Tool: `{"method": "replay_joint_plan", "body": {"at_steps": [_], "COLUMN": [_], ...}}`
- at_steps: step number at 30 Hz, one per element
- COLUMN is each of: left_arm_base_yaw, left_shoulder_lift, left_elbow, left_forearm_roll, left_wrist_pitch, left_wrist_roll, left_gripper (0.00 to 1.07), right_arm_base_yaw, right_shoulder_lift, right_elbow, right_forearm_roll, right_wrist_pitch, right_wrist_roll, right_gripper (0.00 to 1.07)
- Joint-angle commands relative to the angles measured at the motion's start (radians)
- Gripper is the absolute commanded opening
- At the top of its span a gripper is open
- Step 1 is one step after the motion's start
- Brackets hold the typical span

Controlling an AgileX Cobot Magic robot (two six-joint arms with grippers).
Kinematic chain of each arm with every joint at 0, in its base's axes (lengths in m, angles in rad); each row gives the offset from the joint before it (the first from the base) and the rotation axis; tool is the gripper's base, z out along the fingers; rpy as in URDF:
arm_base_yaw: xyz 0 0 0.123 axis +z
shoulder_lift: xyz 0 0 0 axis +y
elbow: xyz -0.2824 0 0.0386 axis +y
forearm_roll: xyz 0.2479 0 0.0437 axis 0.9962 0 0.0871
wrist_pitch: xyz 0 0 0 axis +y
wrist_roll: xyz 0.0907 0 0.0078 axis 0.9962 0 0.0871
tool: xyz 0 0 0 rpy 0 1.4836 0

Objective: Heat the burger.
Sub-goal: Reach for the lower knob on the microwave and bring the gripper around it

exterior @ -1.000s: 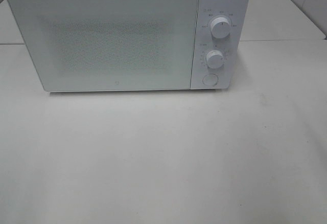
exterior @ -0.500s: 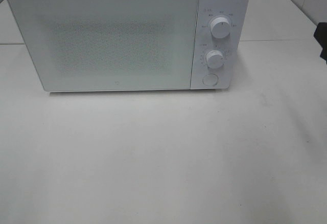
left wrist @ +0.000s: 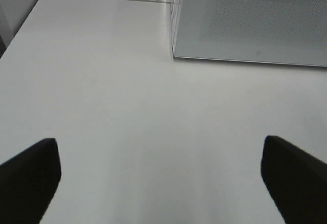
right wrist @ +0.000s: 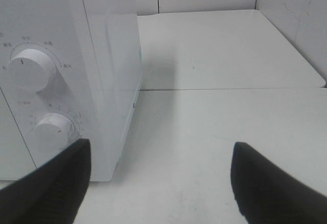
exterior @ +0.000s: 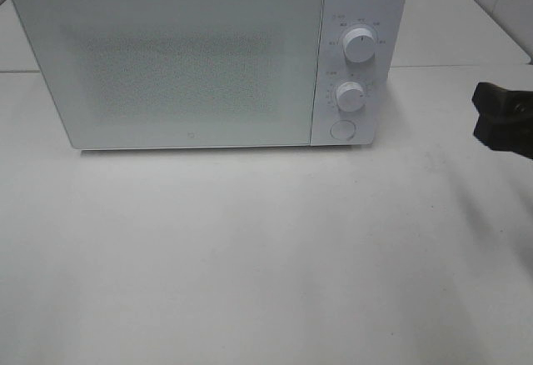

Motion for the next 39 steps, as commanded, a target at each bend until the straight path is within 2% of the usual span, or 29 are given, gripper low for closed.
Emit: {"method": "replay_joint_plan", "body": {"at_steps": [1,3,5,7,8,11,12,14,16,19,39], "left_arm_base_yaw": [0.002,0.002,0.002,0.002,0.002,0.002,0.002,0.002,0.002,0.002,0.002], "left_shoulder_lift": [-0.021,-0.021,-0.021,-0.021,-0.021,-0.021,-0.021,-0.021,-0.021,-0.021,-0.019], "left_elbow": [0.002,0.002,0.002,0.002,0.002,0.002,0.002,0.002,0.002,0.002,0.002], "left_forearm_roll": [-0.006,-0.006,-0.006,-0.006,-0.006,-0.006,-0.006,-0.006,-0.006,-0.006,-0.006], "left_wrist_pitch": [-0.011,-0.011,-0.011,-0.011,-0.011,-0.011,-0.011,-0.011,-0.011,-0.011,-0.011], "left_wrist_roll": [0.0,0.0,0.0,0.0,0.0,0.0,0.0,0.0,0.0,0.0,0.0], "left_gripper": [1.0,1.0,1.0,1.0,1.0,1.0,1.0,1.0,1.0,1.0,1.0], "right_arm_base_yaw": [0.122,0.157,0.285,0.313,0.376,0.407,0.468,0.495,0.574,0.619,0.623], "right_shoulder_lift": [0.102,0.121,0.212,0.229,0.265,0.283,0.317,0.332,0.374,0.401,0.478], "right_elbow": [0.026,0.026,0.026,0.026,0.025,0.022,0.008,-0.001,-0.046,-0.088,-0.266], "right_forearm_roll": [0.187,0.233,0.376,0.403,0.468,0.502,0.565,0.604,0.71,0.75,0.757], "right_wrist_pitch": [-0.172,-0.186,-0.289,-0.315,-0.384,-0.414,-0.444,-0.455,-0.459,-0.459,-0.47], "right_wrist_roll": [-0.152,-0.174,-0.251,-0.262,-0.264,-0.264,-0.263,-0.264,-0.265,-0.269,-0.339], "right_gripper": [0.75,0.75,0.75,0.75,0.75,0.75,0.75,0.75,0.75,0.75,0.75]}}
